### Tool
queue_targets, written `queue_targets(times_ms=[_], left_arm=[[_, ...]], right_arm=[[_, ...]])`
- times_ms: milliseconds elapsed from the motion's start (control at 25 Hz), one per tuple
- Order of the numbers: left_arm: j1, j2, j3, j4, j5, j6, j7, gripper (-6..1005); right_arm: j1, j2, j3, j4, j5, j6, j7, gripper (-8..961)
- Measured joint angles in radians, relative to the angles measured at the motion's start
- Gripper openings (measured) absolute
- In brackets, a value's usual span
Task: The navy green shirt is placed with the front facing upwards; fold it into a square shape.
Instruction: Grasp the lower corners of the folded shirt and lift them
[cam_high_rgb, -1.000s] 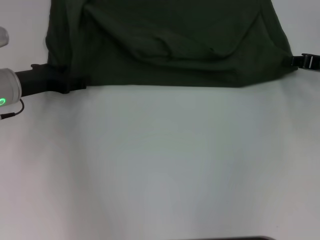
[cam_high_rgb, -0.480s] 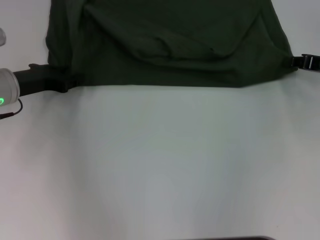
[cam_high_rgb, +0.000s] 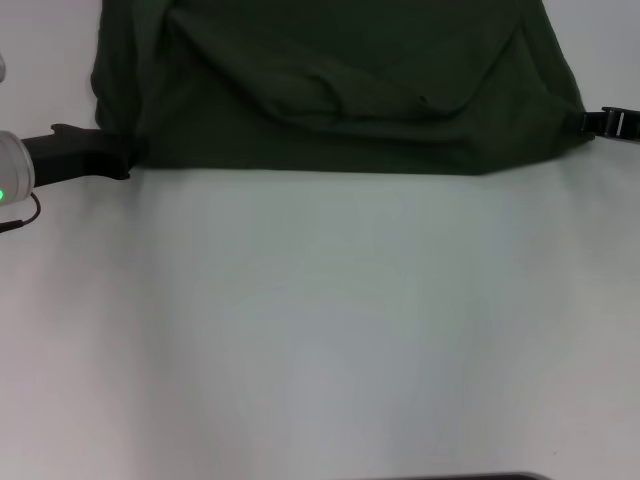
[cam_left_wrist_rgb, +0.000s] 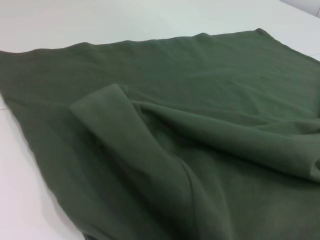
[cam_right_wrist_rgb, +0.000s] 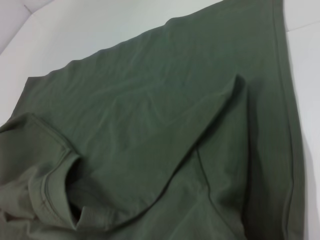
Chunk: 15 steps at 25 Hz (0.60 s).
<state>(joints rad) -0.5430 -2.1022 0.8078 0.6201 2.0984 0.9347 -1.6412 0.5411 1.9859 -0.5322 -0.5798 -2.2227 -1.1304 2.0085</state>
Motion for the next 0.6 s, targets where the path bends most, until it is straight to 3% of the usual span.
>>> queue_targets(times_ms=[160,600], left_arm=[[-0.001,0.000,0.002,0.002,0.003,0.006,0.000,38],[0.034,0.018,-0.018,0.032,0.019,0.075,-0.016,37]], right_arm=[[0.000,0.000,0.002,0.000,0.001,0.000,0.000,53],[-0.012,-0.002,0.004,0.000,0.002,-0.022,-0.003,53]])
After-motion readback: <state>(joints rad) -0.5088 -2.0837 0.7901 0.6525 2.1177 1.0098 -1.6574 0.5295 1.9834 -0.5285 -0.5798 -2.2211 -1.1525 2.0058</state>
